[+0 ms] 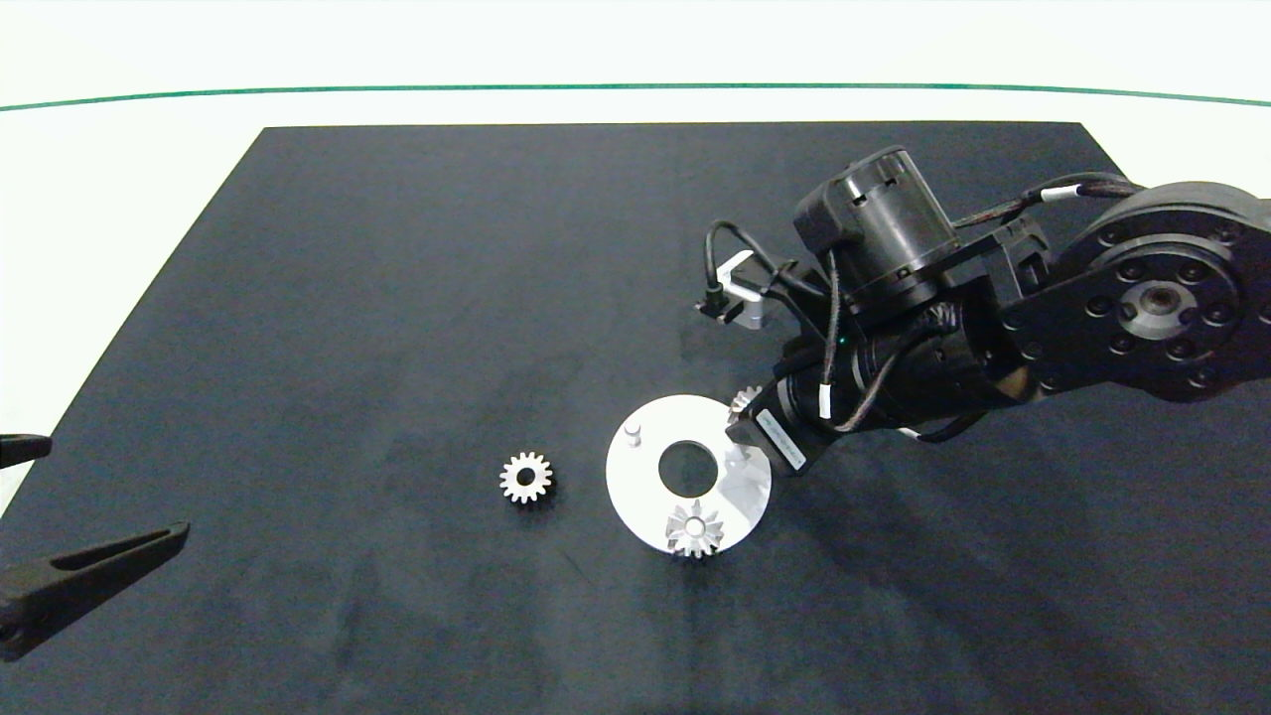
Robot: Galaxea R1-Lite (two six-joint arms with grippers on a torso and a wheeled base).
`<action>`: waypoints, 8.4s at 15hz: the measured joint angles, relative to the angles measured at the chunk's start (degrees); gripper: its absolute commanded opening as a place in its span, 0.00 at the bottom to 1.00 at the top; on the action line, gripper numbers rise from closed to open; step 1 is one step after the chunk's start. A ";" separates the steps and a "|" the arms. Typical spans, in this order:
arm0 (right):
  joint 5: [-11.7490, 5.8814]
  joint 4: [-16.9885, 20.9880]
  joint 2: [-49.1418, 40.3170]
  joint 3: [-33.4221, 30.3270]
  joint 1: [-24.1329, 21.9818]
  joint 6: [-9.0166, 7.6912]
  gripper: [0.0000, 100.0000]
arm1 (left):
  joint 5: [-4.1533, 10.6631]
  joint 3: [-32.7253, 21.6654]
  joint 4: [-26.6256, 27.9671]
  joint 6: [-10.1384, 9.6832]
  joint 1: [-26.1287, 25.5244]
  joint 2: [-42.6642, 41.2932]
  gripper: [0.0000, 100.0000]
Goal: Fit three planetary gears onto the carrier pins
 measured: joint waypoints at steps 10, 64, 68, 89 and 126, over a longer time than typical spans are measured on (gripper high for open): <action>-0.05 1.13 0.30 -0.12 0.63 0.17 0.04 | -0.02 -0.15 0.00 0.02 0.06 -0.09 1.00; -1.04 1.16 -53.47 48.81 -15.77 3.21 1.00 | 5.89 4.99 -15.60 -0.21 -9.59 20.92 1.00; -1.04 0.69 -53.39 49.69 -15.76 2.55 1.00 | 6.02 4.71 -16.40 -1.52 -13.03 25.08 1.00; -1.15 0.28 -53.47 49.94 -15.82 1.77 1.00 | 10.54 -2.23 -22.14 -3.38 -26.05 39.61 1.00; -1.10 0.26 -53.31 50.63 -15.77 0.78 1.00 | 11.62 -1.51 -26.62 -3.58 -26.25 42.41 0.32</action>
